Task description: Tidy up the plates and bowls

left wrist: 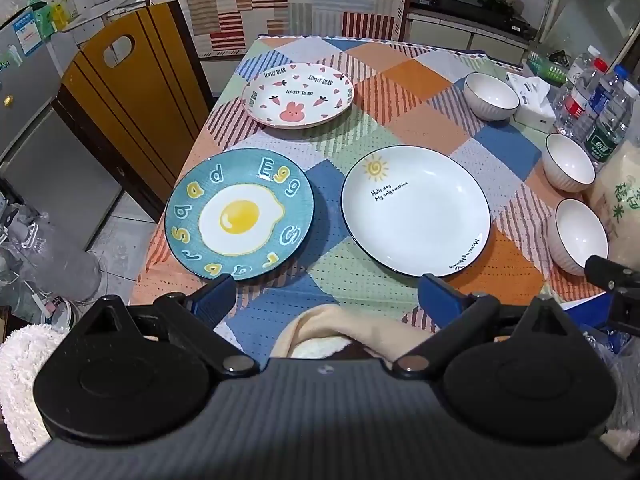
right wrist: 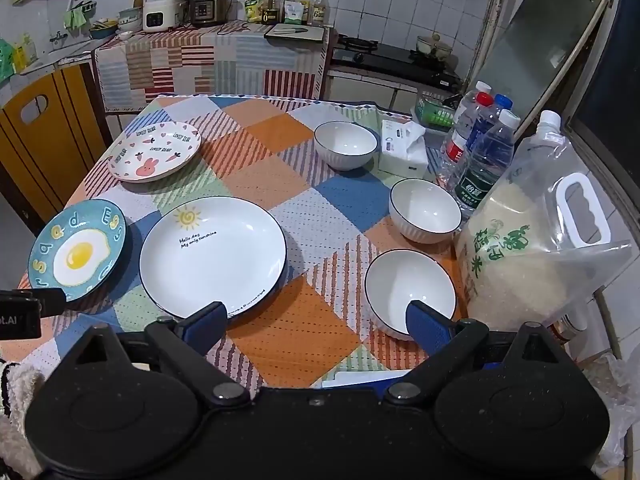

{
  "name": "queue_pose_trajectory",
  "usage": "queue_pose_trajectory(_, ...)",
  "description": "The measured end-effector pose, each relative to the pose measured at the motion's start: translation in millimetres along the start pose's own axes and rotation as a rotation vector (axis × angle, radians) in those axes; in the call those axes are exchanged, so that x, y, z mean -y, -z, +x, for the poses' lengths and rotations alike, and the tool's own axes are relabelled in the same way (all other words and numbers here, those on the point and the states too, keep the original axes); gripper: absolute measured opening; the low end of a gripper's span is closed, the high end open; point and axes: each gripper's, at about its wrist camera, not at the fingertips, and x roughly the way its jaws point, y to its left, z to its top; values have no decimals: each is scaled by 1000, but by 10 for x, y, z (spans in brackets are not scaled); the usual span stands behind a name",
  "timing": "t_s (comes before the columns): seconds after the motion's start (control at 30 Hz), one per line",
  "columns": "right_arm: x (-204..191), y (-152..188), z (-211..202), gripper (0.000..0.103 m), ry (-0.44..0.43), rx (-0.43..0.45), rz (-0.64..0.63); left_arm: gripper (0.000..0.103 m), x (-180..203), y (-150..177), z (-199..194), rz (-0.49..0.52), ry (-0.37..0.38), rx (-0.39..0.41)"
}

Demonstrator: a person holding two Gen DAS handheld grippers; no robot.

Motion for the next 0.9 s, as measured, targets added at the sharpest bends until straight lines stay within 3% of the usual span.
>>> queue_pose_trajectory(0.9, 2, 27, 37, 98, 1, 8, -12, 95, -100, 33, -13, 5, -10, 31)
